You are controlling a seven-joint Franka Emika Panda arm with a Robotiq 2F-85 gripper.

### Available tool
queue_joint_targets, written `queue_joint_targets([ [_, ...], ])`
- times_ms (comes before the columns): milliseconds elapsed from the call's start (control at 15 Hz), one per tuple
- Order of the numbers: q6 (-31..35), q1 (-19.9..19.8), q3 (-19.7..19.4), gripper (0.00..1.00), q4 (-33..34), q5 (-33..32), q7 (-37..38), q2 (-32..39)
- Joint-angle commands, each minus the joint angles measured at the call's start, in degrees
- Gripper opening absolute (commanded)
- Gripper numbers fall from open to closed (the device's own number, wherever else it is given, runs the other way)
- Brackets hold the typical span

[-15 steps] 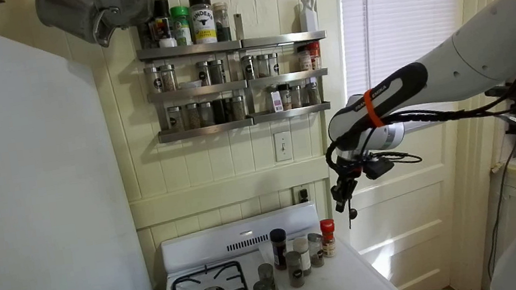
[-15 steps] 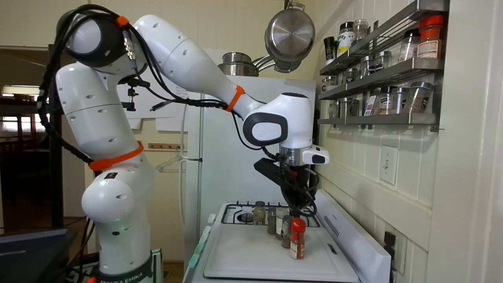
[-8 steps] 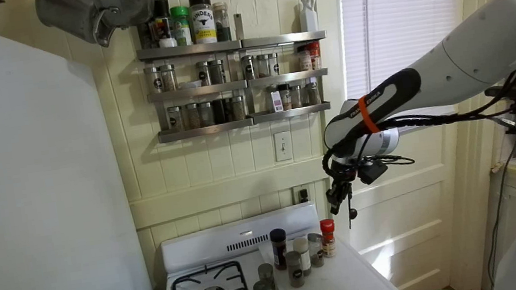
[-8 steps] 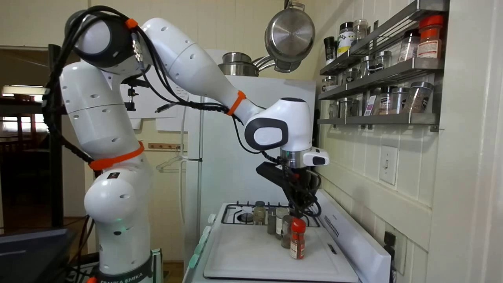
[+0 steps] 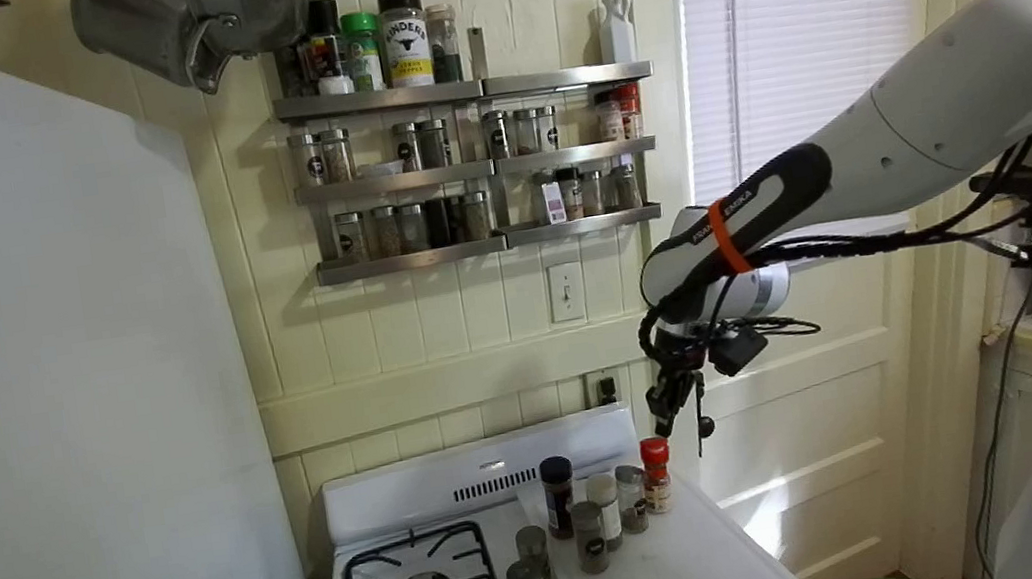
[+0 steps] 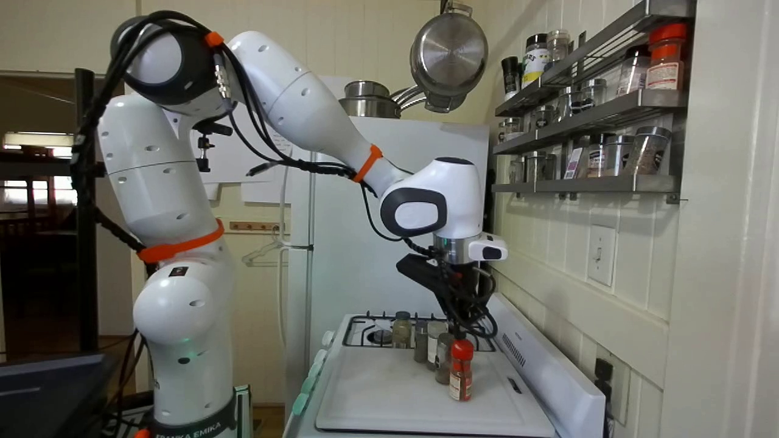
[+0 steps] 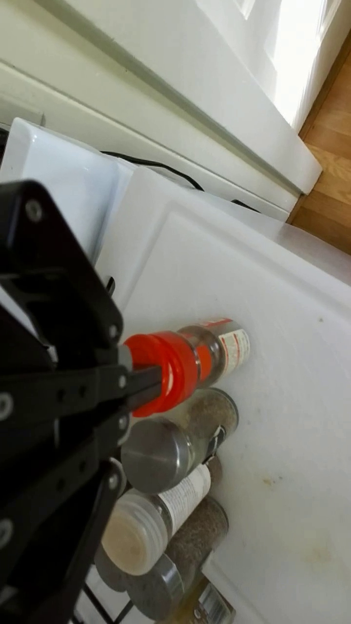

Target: Close the lid on the red container.

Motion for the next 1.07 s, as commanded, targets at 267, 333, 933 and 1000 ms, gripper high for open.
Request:
queue_joint_targets([
  [267,2.5,1.9,-0.7,0.0,0.0,0.9,0.2,2.8],
  [333,2.5,1.9,-0.6,0.0,0.1,0.8,0.3,3.1],
  [933,2.7,1.9,-0.5,0.0,1.3,1.0,0.3,5.9],
  [1000,2.7,1.9,-0.5,0.0,1.5,1.2,0.2,6.4],
])
